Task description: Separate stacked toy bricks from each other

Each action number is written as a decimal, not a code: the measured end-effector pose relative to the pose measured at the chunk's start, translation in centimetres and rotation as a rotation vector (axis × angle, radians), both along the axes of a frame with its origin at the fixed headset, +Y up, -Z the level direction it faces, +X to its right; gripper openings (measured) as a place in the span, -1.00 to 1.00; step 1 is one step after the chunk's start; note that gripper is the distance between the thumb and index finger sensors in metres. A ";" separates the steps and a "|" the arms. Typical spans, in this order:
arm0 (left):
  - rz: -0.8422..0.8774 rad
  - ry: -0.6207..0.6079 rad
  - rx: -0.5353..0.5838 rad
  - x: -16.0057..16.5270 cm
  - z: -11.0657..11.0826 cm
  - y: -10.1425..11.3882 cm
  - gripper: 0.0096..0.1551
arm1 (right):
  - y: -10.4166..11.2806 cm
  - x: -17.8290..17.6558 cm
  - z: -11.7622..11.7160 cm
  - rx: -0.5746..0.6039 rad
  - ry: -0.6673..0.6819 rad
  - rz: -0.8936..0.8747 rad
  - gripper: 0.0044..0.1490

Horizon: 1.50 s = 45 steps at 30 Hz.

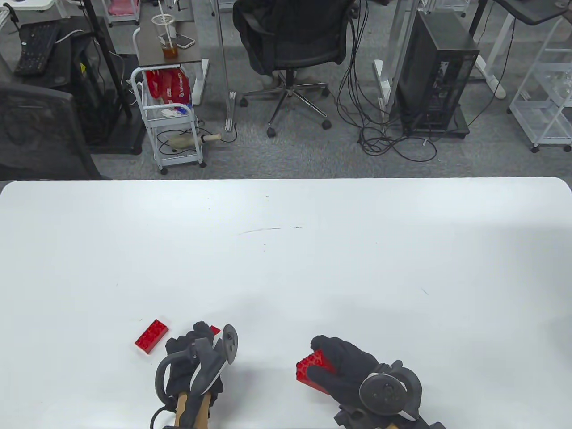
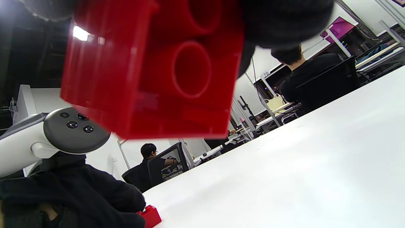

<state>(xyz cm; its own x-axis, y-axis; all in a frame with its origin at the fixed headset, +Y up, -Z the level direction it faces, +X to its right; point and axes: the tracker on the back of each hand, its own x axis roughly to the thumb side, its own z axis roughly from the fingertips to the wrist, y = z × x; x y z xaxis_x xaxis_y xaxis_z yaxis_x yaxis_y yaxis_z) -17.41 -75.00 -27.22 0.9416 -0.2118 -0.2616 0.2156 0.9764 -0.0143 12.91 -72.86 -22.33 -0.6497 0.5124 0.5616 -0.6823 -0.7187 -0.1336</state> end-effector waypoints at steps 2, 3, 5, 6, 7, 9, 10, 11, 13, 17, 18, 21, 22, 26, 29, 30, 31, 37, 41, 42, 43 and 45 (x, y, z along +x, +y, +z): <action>0.013 -0.004 0.026 0.2 0.2 0.5 0.06 | -0.1 0.1 -0.1 0.000 -0.012 0.000 -0.20; 0.028 -0.009 0.042 0.2 0.3 0.7 0.07 | -0.1 0.1 -0.2 0.000 -0.016 0.004 -0.20; 0.087 -0.052 0.107 0.5 0.7 1.5 0.06 | -0.1 0.2 -0.4 0.007 -0.032 0.015 -0.20; 0.106 -0.072 0.128 0.6 0.8 1.8 0.06 | -0.1 0.2 -0.5 0.008 -0.041 0.013 -0.20; 0.116 -0.086 0.143 0.8 1.0 2.1 0.06 | -0.1 0.3 -0.5 0.007 -0.047 0.009 -0.19; 0.142 -0.140 0.169 1.3 1.5 2.6 0.08 | 0.0 0.5 -0.6 0.008 -0.077 0.004 -0.19; 0.162 -0.174 0.185 1.6 1.8 2.9 0.09 | 0.0 0.7 -0.6 0.012 -0.088 0.007 -0.19; 0.175 -0.207 0.207 2.0 2.2 3.3 0.10 | 0.1 0.8 -0.7 0.015 -0.097 0.009 -0.19; 0.184 -0.293 0.247 2.7 2.9 3.9 0.14 | 0.0 1.0 -0.7 0.011 -0.117 0.008 -0.19; 0.260 -0.535 0.275 4.4 4.1 4.3 0.19 | 0.1 1.0 -0.8 0.025 -0.129 0.029 -0.18; 0.296 -0.610 0.263 4.8 4.3 4.3 0.19 | 0.0 1.0 -0.8 0.033 -0.131 0.037 -0.18; 0.378 -0.758 0.224 6.0 4.8 4.1 0.20 | 0.0 0.8 -0.7 0.037 -0.107 0.054 -0.18; 0.395 -0.790 0.219 6.4 4.9 4.1 0.20 | -0.1 0.7 -0.7 0.036 -0.097 0.061 -0.17; 0.425 -0.832 0.206 6.9 5.3 3.9 0.17 | -0.2 0.4 -0.5 0.041 -0.055 0.098 -0.17; 0.477 -0.875 0.168 7.3 5.2 3.6 0.15 | -0.4 0.0 -0.5 0.027 -0.020 0.115 -0.17; 0.507 -0.890 0.151 7.5 5.2 3.5 0.14 | -0.6 -0.1 -0.5 0.026 -0.007 0.131 -0.17; 0.535 -0.903 0.130 7.6 5.3 3.4 0.13 | -0.7 -0.3 -0.4 0.023 0.006 0.147 -0.17; 0.519 -0.933 0.093 8.7 5.7 2.9 0.06 | -0.9 -1.0 -0.1 0.019 0.041 0.187 -0.17; 0.556 -0.939 0.114 8.8 5.8 2.8 -0.03 | -0.9 -0.9 -0.1 -0.002 0.062 0.170 -0.18; 0.570 -0.941 0.124 8.8 5.8 2.9 -0.04 | -0.9 -0.9 -0.1 -0.002 0.061 0.170 -0.18; 0.589 -0.942 0.145 8.7 5.9 3.0 -0.05 | -0.9 -0.9 -0.1 -0.001 0.066 0.175 -0.18; 0.625 -0.946 0.163 8.5 5.9 3.3 -0.05 | -0.7 -1.0 0.1 -0.003 0.069 0.164 -0.18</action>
